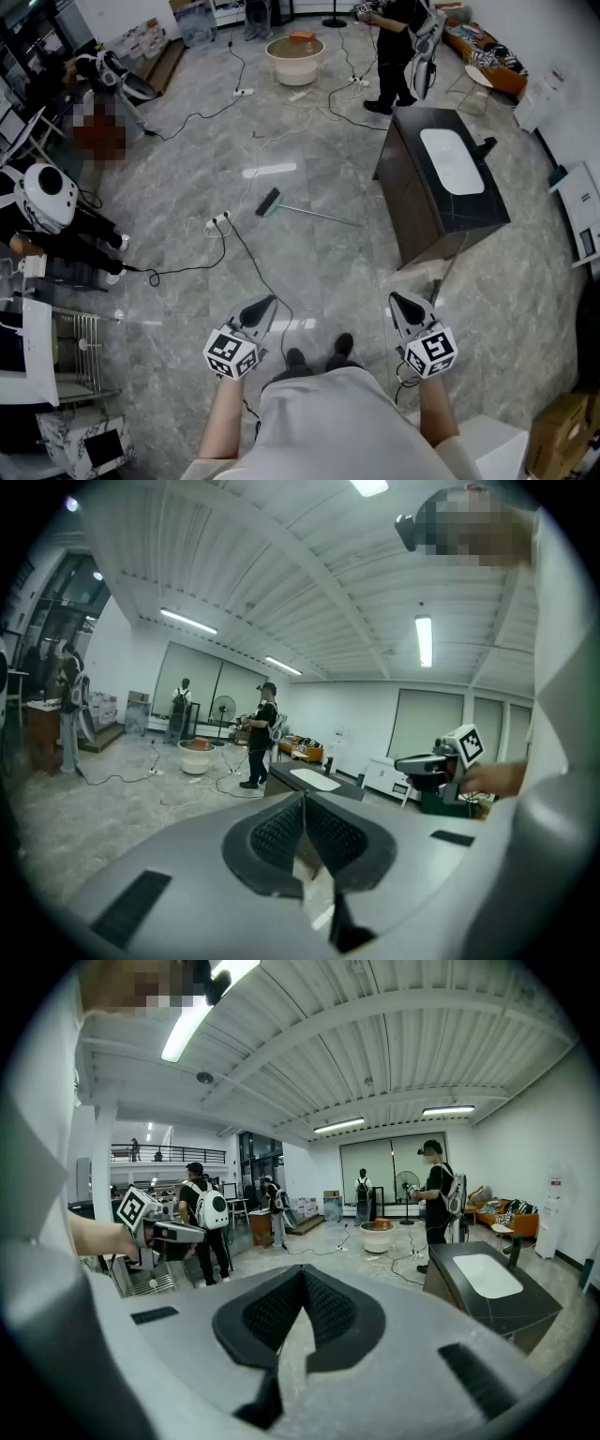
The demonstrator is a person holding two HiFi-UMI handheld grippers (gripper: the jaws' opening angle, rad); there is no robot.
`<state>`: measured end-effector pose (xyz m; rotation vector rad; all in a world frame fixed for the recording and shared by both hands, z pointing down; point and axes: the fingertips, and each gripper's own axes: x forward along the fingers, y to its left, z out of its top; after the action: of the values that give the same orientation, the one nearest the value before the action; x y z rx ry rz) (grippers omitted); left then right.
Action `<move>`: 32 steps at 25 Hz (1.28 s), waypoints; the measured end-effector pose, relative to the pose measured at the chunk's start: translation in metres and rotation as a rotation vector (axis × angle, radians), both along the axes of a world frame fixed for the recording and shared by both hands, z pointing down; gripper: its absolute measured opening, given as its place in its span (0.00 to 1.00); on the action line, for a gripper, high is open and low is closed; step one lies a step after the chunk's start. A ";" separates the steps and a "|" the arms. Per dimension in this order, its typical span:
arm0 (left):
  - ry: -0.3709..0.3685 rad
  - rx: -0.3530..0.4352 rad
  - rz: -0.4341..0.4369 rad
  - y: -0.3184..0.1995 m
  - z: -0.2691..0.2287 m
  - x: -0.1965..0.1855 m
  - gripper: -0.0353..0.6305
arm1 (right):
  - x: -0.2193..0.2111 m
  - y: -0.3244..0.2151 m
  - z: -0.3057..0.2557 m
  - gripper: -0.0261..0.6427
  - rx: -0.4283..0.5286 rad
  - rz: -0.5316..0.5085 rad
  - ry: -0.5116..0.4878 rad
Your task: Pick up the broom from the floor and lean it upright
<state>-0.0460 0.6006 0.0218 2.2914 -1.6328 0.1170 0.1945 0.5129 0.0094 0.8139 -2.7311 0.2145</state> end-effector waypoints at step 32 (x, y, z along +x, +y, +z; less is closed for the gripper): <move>-0.037 -0.019 -0.033 -0.115 0.006 0.093 0.07 | 0.080 -0.120 0.020 0.04 -0.019 -0.063 -0.020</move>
<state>0.0474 0.4855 0.0277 2.2598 -1.6802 0.1671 0.2746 0.3929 0.0297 0.7229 -2.7648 0.2357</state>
